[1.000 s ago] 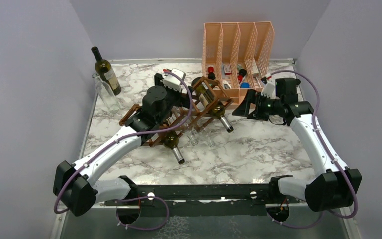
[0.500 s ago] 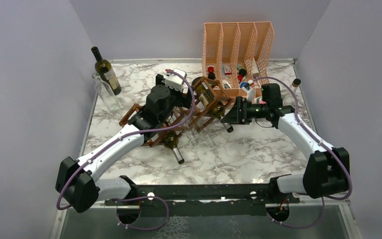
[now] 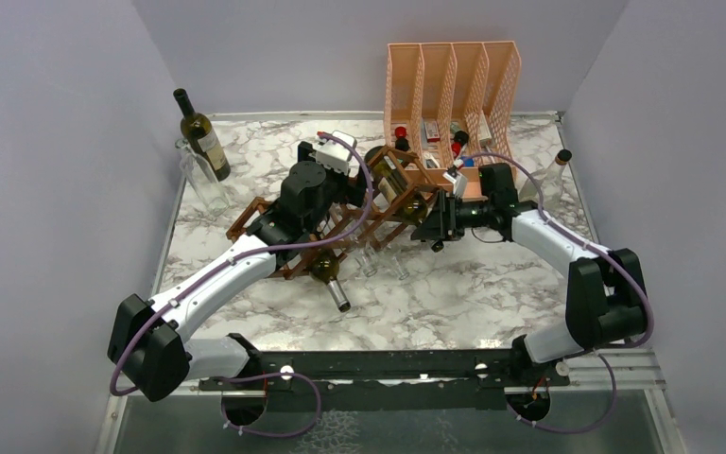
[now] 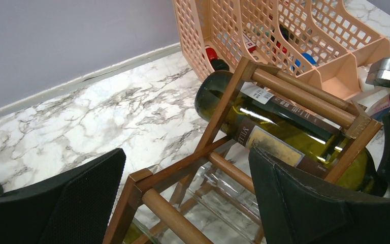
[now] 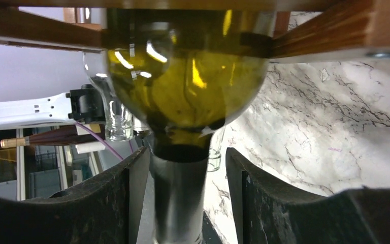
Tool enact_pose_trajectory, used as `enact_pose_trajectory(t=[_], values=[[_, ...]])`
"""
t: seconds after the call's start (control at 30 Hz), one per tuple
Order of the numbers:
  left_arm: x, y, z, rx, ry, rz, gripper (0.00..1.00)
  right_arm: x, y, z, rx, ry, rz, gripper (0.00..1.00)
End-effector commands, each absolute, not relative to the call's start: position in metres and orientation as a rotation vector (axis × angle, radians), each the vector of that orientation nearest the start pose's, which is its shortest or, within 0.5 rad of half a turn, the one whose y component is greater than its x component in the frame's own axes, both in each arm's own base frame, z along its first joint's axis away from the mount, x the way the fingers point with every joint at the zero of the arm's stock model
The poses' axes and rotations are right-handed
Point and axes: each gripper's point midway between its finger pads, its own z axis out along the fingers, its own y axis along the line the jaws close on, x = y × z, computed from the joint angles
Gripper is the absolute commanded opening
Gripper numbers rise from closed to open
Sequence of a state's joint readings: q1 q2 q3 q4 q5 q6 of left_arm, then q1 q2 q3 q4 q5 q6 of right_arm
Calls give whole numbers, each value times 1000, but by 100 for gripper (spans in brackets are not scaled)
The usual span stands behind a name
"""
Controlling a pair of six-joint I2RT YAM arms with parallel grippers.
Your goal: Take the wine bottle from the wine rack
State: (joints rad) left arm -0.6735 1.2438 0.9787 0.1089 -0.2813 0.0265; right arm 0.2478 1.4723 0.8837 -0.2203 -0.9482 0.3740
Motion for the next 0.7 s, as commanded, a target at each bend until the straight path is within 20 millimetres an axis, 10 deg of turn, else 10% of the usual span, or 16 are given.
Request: enact_pose_trajectory(t=[0.0, 0.67], values=[[364, -222, 293, 363, 1647, -235, 97, 280, 232, 153, -378, 2289, 1453, 59], [366, -221, 290, 352, 1651, -228, 96, 276, 241, 154, -353, 2255, 1525, 32]])
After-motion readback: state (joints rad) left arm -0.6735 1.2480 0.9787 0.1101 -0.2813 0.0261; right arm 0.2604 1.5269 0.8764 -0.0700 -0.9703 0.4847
